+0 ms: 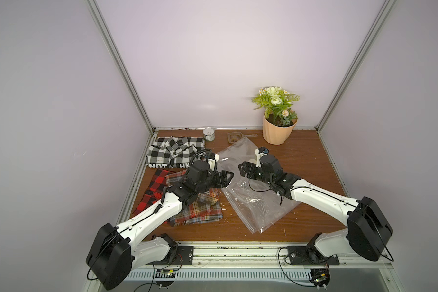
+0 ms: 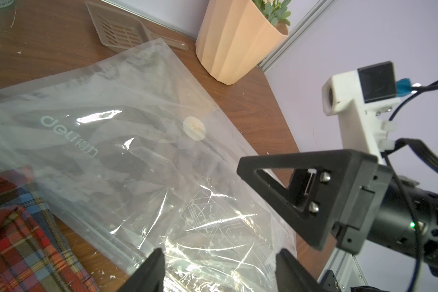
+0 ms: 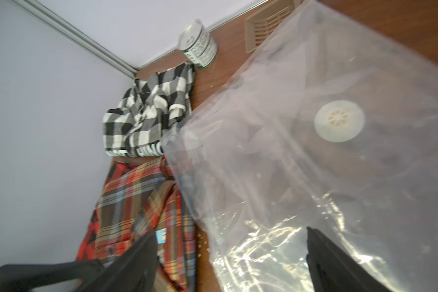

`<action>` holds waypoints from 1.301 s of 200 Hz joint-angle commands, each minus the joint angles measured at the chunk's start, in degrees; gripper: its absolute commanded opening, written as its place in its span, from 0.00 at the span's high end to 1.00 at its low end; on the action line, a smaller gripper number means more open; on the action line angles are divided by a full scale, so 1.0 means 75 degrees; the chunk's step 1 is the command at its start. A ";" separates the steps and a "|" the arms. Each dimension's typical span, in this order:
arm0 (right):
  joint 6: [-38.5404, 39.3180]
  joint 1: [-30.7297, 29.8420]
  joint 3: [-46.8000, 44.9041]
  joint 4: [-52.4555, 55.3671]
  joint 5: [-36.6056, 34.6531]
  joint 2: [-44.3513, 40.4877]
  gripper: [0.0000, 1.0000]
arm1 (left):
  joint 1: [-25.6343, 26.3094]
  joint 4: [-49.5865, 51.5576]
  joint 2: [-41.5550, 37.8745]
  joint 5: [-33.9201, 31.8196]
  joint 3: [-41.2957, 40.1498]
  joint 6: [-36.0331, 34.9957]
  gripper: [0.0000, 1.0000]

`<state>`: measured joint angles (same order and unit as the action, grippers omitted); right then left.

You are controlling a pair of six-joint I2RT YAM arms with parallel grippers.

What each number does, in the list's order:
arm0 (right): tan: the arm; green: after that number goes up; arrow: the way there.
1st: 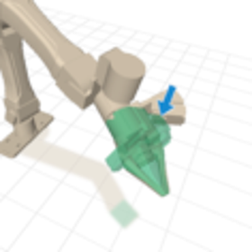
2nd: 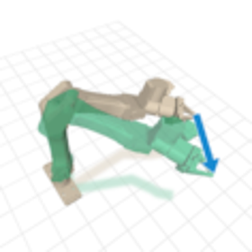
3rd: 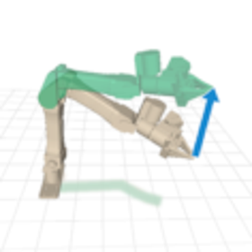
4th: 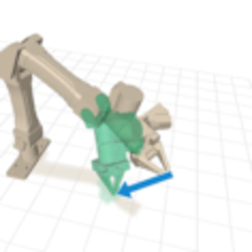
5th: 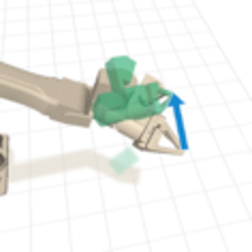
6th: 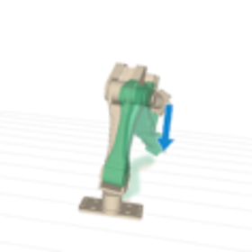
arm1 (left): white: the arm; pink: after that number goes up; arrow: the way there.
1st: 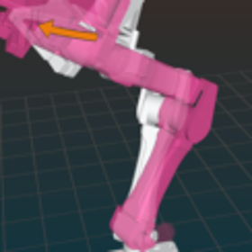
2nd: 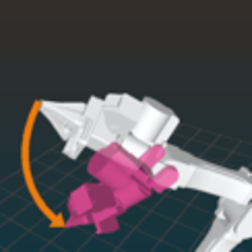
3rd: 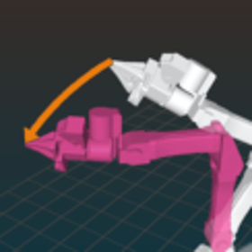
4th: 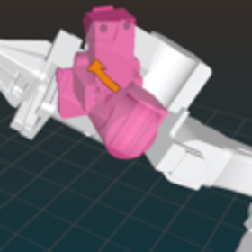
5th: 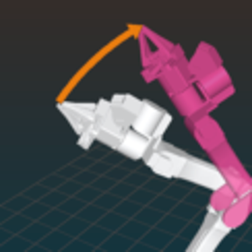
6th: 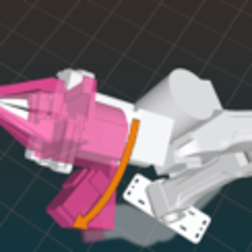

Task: Take the shirt out of the vacuum bag
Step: Adjust the vacuum bag at the center of the board.

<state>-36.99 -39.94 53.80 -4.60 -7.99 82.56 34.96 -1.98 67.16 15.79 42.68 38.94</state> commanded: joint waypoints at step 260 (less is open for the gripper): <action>-0.1551 0.4760 -0.4328 0.0613 -0.1161 -0.2220 0.48 | 0.0577 -0.1893 0.3415 0.0586 0.0951 0.0199 0.31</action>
<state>-44.31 -7.99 24.05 -7.29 -12.29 71.55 38.70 -14.83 92.05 19.40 48.88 39.46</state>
